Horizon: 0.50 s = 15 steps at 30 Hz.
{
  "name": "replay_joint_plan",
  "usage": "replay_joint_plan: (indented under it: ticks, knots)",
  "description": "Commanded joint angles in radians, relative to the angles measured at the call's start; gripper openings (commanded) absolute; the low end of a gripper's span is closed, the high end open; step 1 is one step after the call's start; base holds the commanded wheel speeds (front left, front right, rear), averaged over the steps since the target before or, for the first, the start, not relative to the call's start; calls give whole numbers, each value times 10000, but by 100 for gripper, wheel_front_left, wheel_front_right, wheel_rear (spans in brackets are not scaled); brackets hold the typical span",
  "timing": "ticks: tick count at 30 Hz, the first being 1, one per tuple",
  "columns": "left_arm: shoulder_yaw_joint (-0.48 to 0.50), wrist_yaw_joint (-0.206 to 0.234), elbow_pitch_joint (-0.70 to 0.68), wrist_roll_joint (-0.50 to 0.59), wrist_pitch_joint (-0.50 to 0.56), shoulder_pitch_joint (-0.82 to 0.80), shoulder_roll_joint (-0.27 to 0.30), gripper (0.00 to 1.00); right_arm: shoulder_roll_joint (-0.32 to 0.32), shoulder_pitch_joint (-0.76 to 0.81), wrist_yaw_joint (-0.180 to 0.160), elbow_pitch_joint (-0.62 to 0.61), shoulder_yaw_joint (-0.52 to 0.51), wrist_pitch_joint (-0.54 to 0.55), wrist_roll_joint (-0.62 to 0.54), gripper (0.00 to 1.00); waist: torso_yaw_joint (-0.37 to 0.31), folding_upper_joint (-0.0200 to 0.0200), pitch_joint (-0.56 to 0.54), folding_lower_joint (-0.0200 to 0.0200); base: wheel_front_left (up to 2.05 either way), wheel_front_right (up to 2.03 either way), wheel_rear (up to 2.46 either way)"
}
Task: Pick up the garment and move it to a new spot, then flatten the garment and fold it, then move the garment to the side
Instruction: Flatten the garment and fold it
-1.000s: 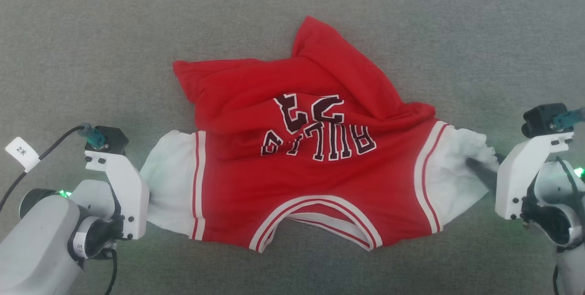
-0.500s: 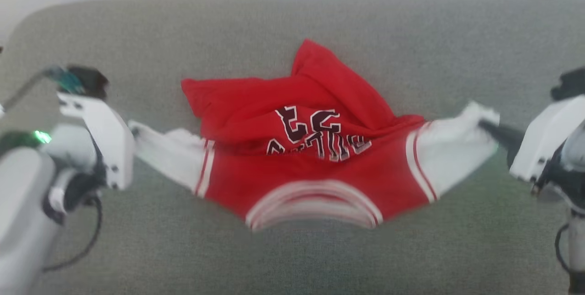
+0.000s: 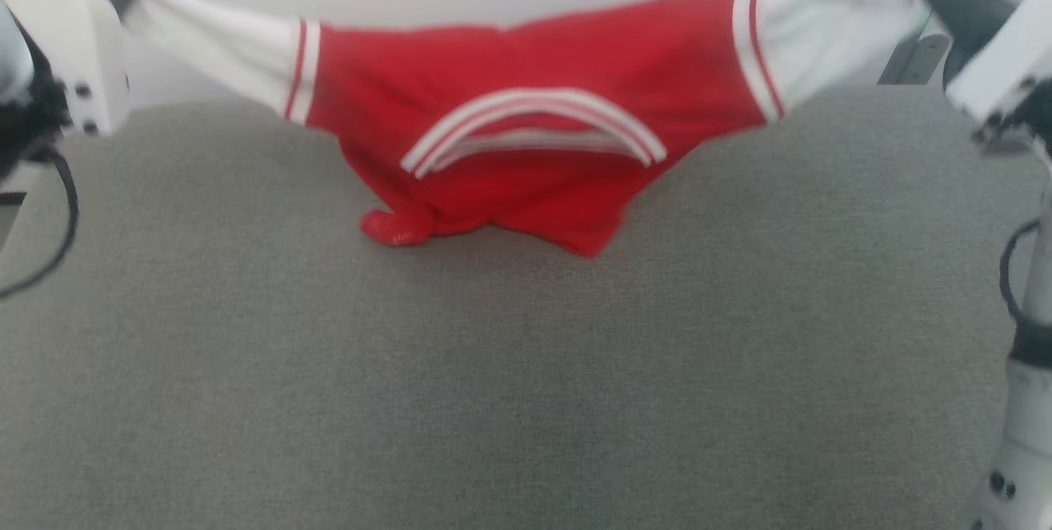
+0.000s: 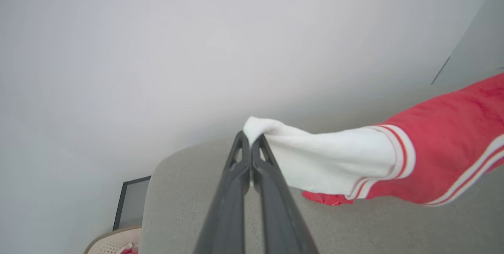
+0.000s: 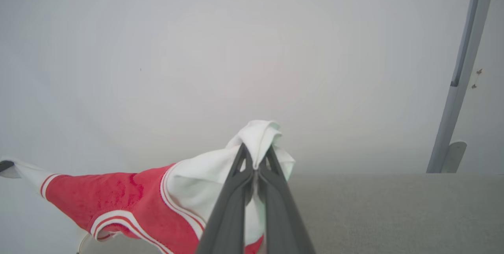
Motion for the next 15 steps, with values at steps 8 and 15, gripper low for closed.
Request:
replay_joint_plan:
  ticks: [8,15]
  knots:
    - [-281,-599,1422,671,-801,-1968,-577,0,106,-1571,-5,1318,264,-1432,-630,0,-78,-1,-119,0,0,0,0]
    - [-420,-828,2726,1187,-1917,-3382,-1189,0,-269,-2711,-5,2485,804,-3083,-1149,0,-61,-1,793,0,0,0,0]
